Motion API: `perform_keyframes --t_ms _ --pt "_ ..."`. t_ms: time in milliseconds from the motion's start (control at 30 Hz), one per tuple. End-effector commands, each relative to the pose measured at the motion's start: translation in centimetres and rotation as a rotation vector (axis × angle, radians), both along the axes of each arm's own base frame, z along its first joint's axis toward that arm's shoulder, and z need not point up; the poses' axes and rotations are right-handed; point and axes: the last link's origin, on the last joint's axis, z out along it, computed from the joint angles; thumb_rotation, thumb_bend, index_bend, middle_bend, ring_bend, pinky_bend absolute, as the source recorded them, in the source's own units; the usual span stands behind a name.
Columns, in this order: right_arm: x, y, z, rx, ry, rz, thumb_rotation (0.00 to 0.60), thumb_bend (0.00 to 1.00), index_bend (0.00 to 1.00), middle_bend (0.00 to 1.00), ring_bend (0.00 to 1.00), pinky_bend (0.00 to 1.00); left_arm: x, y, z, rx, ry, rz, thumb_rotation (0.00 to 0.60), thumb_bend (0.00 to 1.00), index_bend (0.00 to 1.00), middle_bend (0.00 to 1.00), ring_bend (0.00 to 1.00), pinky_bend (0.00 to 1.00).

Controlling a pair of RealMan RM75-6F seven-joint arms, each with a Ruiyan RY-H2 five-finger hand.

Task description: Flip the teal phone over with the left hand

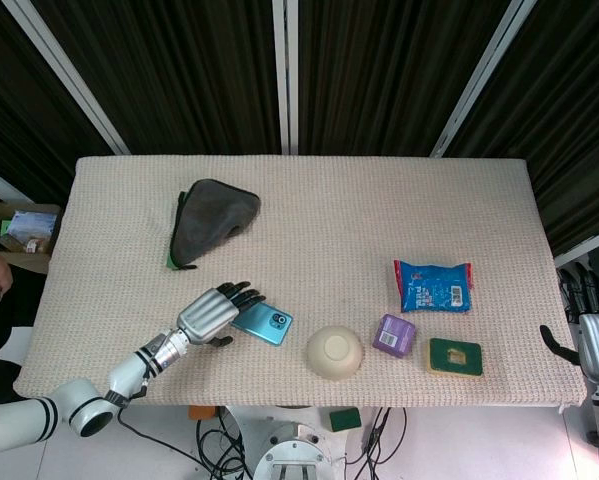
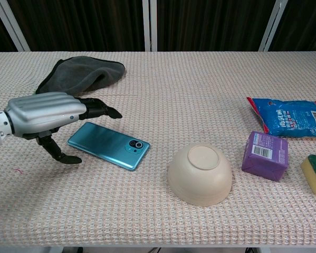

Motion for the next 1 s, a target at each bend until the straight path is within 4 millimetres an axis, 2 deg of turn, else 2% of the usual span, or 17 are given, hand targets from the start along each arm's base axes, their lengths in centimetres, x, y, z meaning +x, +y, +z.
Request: perform_keyframes --t_ms 33,500,767,1000 --pt "-0.1 0.1 0.0 0.002 0.000 -0.003 0.600 0.29 0.00 0.00 0.00 0.00 -0.2 -0.2 -0.2 -0.003 0.004 0.007 0.600 0.16 0.11 0.15 0.09 0.23" --pt "-0.3 0.0 0.0 0.008 0.001 -0.008 0.600 0.29 0.00 0.00 0.00 0.00 0.4 0.0 -1.3 -0.030 0.007 -0.004 0.600 0.16 0.12 0.19 0.10 0.24" --pt "-0.4 -0.1 -0.4 0.022 0.003 -0.011 0.600 0.30 0.00 0.00 0.00 0.00 0.2 0.7 -1.7 -0.055 0.074 -0.011 0.600 0.32 0.12 0.23 0.12 0.25" --pt "-0.6 0.0 -0.8 0.036 0.005 -0.022 0.600 0.30 0.00 0.00 0.00 0.00 0.6 1.9 -1.5 -0.057 0.130 -0.036 0.600 0.36 0.14 0.26 0.14 0.26"
